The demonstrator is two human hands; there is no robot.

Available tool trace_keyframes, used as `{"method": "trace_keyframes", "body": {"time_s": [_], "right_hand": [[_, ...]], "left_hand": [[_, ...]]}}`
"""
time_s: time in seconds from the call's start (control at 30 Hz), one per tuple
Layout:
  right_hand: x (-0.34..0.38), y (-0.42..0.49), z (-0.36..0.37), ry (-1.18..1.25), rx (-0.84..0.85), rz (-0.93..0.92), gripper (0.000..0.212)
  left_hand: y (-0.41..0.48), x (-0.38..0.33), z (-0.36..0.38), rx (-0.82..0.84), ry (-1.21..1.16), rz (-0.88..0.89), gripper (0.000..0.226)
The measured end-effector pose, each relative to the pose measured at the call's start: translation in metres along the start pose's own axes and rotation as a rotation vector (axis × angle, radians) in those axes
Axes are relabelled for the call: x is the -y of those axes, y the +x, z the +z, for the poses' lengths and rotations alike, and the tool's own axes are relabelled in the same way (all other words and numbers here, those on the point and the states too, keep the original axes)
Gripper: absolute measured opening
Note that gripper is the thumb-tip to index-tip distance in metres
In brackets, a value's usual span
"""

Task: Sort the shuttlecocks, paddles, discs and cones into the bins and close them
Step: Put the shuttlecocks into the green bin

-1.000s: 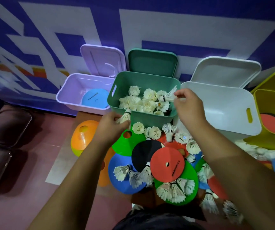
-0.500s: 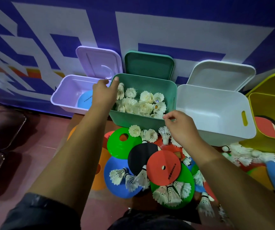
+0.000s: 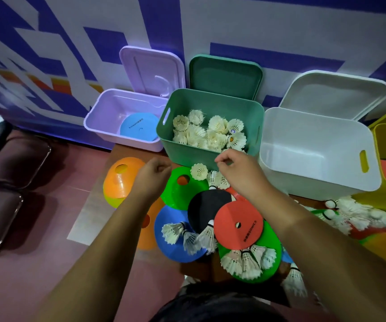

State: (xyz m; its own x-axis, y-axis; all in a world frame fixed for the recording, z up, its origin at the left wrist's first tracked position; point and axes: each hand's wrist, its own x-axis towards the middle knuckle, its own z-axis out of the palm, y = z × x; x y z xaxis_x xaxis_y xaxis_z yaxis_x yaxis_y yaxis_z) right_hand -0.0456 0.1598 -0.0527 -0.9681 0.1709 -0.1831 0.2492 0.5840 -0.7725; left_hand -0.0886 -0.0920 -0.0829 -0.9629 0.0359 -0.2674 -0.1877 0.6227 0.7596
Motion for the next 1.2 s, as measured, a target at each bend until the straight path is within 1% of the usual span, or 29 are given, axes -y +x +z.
{"method": "trace_keyframes", "body": {"time_s": [0.03,0.1,0.27,0.37,0.5,0.67,0.77,0.87,0.93,1.0,1.03,1.13,1.2], "right_hand": [[-0.001,0.001,0.007,-0.024,0.029,-0.018,0.018],[-0.004,0.002,0.022,-0.087,0.09,-0.035,0.019],[-0.012,0.0,0.056,-0.28,0.334,-0.029,0.027],[-0.014,-0.008,0.072,-0.322,0.443,-0.046,0.03],[-0.018,-0.018,0.09,-0.361,0.514,-0.08,0.027],[-0.021,-0.032,0.101,-0.407,0.63,-0.149,0.017],[-0.024,-0.04,0.102,-0.472,0.657,-0.198,0.02],[-0.025,-0.048,0.103,-0.585,0.722,-0.256,0.026],[-0.027,-0.052,0.105,-0.692,0.759,-0.293,0.033],[-0.029,-0.057,0.109,-0.808,0.752,-0.34,0.038],[-0.031,-0.059,0.111,-0.857,0.743,-0.353,0.038],[-0.035,-0.065,0.118,-0.921,0.703,-0.339,0.035],[-0.036,-0.068,0.12,-0.917,0.662,-0.329,0.03]], "left_hand": [[-0.005,0.011,0.003,0.02,0.029,-0.007,0.008],[-0.016,0.029,0.008,0.078,0.094,-0.027,0.017],[-0.043,0.071,0.018,0.35,0.281,-0.103,0.039],[-0.057,0.095,0.025,0.446,0.368,-0.096,0.05],[-0.064,0.111,0.029,0.463,0.352,-0.057,0.051],[-0.063,0.117,0.032,0.396,0.255,-0.027,0.03],[-0.061,0.117,0.033,0.317,0.249,-0.03,0.022],[-0.062,0.116,0.034,0.218,0.274,-0.055,0.027],[-0.064,0.115,0.035,0.2,0.279,-0.071,0.032],[-0.067,0.111,0.036,0.22,0.273,-0.092,0.025],[-0.068,0.109,0.037,0.246,0.272,-0.105,0.025],[-0.074,0.103,0.037,0.377,0.303,-0.143,0.048],[-0.076,0.105,0.038,0.44,0.354,-0.128,0.051]]}}
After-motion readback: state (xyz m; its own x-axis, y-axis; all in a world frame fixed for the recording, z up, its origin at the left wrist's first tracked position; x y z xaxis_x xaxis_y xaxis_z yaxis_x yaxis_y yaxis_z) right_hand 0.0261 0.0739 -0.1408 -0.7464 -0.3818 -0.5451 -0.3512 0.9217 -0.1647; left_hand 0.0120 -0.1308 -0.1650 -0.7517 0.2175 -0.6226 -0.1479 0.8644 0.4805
